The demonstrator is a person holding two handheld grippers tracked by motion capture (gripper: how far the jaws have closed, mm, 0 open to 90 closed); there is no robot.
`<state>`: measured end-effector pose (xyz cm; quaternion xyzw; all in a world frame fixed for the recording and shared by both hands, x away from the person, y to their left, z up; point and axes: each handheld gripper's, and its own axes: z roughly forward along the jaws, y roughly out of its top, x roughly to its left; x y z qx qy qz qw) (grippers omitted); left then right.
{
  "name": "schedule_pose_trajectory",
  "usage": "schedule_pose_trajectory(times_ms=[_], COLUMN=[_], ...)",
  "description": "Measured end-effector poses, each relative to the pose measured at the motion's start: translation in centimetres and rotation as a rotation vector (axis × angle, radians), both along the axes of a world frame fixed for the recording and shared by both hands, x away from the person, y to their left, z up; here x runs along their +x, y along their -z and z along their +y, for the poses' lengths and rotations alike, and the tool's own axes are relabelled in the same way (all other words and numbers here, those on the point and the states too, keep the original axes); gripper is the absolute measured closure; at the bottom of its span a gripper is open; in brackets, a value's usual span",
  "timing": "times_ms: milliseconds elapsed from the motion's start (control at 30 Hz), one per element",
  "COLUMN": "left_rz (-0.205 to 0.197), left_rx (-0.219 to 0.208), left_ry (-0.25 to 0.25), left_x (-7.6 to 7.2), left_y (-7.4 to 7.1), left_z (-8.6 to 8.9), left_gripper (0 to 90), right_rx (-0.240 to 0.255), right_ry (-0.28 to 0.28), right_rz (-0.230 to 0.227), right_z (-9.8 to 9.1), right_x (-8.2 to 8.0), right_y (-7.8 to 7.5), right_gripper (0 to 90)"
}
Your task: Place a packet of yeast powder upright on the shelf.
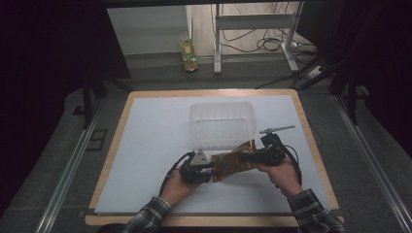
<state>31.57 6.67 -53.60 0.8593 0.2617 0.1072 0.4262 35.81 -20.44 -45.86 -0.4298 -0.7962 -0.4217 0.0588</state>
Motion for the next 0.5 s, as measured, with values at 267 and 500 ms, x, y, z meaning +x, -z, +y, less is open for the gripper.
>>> schedule_pose_trajectory(times_ms=[267, 500], left_rz=[-0.032, -0.036], left_rx=[0.011, 0.0], left_ry=[-0.015, -0.022], left_x=[-0.6, -1.0], left_y=[-0.4, -0.7], left_z=[0.4, 1.0], left_gripper=[48.1, 42.7], right_rx=[-0.012, -0.019], right_ry=[0.019, 0.025], right_rz=[-0.035, -0.046], right_z=[-0.7, -0.9], right_x=[0.0, 0.1], right_y=[-1.6, -2.2], right_gripper=[66.9, 66.8])
